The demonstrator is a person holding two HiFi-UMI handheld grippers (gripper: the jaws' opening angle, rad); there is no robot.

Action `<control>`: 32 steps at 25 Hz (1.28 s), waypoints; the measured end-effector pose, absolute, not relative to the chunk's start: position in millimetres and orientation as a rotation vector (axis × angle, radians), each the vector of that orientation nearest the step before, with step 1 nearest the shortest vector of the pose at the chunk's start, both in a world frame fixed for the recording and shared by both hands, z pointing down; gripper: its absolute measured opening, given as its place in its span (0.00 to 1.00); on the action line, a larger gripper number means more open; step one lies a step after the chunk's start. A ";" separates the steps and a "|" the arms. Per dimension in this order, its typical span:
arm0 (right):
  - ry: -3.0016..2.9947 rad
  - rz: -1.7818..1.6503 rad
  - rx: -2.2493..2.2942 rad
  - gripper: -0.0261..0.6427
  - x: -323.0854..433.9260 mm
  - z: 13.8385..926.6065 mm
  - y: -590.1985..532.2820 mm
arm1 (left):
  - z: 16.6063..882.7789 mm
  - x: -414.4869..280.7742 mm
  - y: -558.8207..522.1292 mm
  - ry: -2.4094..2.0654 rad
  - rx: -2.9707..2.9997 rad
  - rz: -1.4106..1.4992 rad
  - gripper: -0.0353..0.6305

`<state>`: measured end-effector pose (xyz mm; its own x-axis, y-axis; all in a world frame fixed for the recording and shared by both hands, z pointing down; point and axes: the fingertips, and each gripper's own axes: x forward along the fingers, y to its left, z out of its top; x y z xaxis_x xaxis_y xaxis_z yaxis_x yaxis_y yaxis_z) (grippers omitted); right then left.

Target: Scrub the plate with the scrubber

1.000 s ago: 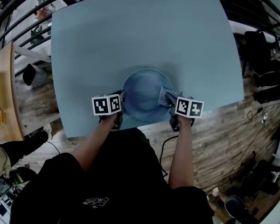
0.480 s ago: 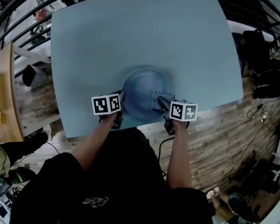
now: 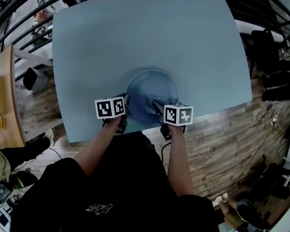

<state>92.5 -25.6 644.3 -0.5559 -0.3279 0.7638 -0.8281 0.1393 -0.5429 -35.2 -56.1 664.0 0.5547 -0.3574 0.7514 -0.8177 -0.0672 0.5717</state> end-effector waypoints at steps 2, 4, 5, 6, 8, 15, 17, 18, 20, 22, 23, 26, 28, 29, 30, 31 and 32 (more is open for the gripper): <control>-1.972 1.409 1.091 0.16 81.6 641.8 -28.0 | 663.5 -35.3 -56.2 -1.000 1.662 0.510 0.10; -1.988 1.396 1.082 0.16 74.2 639.7 -28.9 | 662.8 -34.3 -54.4 -1.000 1.664 0.509 0.10; -1.993 1.390 1.080 0.16 71.3 639.2 -28.9 | 662.4 -33.8 -53.2 -1.000 1.665 0.508 0.10; -1.997 1.386 1.079 0.16 68.4 638.7 -29.4 | 661.9 -33.5 -52.4 -1.000 1.665 0.507 0.10; -2.006 1.387 1.079 0.16 61.8 637.8 -32.0 | 661.1 -33.5 -52.9 -1.001 1.665 0.504 0.10; -2.065 1.449 1.121 0.16 47.2 631.6 -38.3 | 660.0 -37.6 -51.3 -0.985 1.696 0.522 0.10; -2.089 1.466 1.148 0.16 46.8 626.3 -40.3 | 658.9 -43.1 -50.4 -0.990 1.703 0.523 0.13; -2.100 1.471 1.163 0.16 47.9 623.4 -40.8 | 658.1 -45.6 -49.6 -0.995 1.705 0.522 0.14; -2.123 1.471 1.198 0.16 52.7 617.1 -41.4 | 654.8 -50.1 -48.2 -1.011 1.712 0.513 0.15; -2.148 1.456 1.242 0.16 60.4 609.3 -40.5 | 648.7 -54.3 -46.8 -1.031 1.721 0.493 0.15; -2.160 1.444 1.265 0.16 64.6 604.7 -39.1 | 644.6 -56.4 -45.4 -1.040 1.725 0.480 0.15; -2.195 1.412 1.333 0.16 76.5 588.8 -33.9 | 629.8 -62.6 -40.4 -1.061 1.741 0.455 0.15; -2.225 1.395 1.383 0.16 83.9 577.2 -33.7 | 619.7 -66.6 -40.9 -1.078 1.759 0.445 0.15; -2.242 1.386 1.405 0.16 88.2 571.1 -32.7 | 614.1 -67.8 -40.6 -1.090 1.772 0.445 0.15; -2.260 1.376 1.423 0.16 92.6 564.9 -30.2 | 608.0 -68.4 -38.8 -1.103 1.789 0.450 0.15; -2.276 1.365 1.438 0.16 97.2 558.9 -26.4 | 601.5 -68.3 -36.0 -1.116 1.808 0.456 0.14; -2.287 1.354 1.452 0.16 102.0 553.4 -22.0 | 594.7 -67.4 -32.7 -1.126 1.827 0.461 0.12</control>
<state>102.0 -22.0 553.4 -0.5356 -0.6714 0.5122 -0.7719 0.1434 -0.6193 -67.4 -32.7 594.7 0.5132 -0.5063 0.6930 -0.8469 -0.1678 0.5046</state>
